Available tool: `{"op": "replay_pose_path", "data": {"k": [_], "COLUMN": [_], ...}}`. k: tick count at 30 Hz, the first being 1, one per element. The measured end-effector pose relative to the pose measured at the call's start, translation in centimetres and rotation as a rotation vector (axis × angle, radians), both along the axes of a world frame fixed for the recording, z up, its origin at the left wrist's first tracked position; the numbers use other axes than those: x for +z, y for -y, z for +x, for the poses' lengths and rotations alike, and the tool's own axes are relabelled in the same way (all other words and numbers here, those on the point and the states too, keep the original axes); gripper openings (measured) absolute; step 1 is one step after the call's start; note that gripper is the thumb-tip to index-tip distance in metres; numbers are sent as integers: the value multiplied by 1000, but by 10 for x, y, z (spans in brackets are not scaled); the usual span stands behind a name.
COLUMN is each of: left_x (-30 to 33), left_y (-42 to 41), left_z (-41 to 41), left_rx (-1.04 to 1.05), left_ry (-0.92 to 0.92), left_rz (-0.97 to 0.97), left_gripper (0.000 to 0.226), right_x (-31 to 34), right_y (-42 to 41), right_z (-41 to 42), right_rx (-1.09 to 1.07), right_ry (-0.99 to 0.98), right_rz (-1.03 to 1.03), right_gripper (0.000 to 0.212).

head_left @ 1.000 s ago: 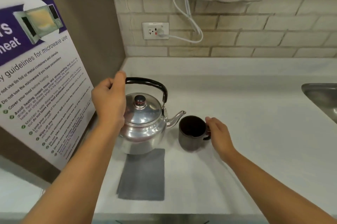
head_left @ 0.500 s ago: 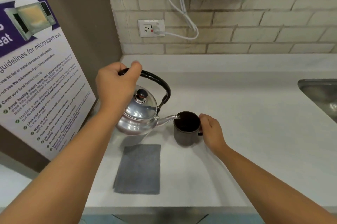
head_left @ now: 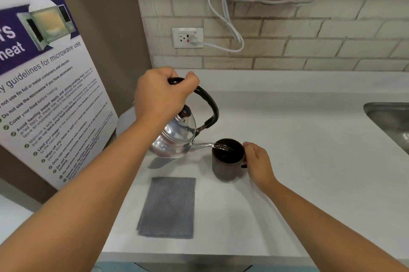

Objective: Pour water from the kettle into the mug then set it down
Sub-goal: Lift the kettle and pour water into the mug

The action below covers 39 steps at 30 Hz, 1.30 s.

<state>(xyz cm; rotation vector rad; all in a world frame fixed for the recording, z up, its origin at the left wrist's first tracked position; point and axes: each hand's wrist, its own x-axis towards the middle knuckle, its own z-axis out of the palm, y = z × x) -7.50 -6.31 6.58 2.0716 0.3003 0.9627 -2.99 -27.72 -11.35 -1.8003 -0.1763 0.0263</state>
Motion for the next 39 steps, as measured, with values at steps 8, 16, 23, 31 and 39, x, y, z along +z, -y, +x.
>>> {"op": "replay_pose_path", "data": {"k": [8, 16, 23, 31, 39], "left_x": [11, 25, 27, 29, 31], "left_y": [3, 6, 6, 8, 8], "left_z": [2, 6, 6, 7, 8], "left_rx": [-7, -5, -26, -27, -13], "left_ry": [-26, -40, -43, -51, -24], "left_rz": [101, 193, 226, 281, 298], "left_gripper": [42, 43, 43, 44, 45], "right_x": [1, 0, 4, 5, 6], "right_y": [1, 0, -1, 0, -1], "right_z": [0, -1, -3, -3, -4], "right_rx": [2, -1, -2, 0, 3], "right_ry": [2, -1, 6, 2, -11], "right_rz": [-4, -10, -11, -14, -3], "right_gripper": [36, 38, 36, 34, 34]}}
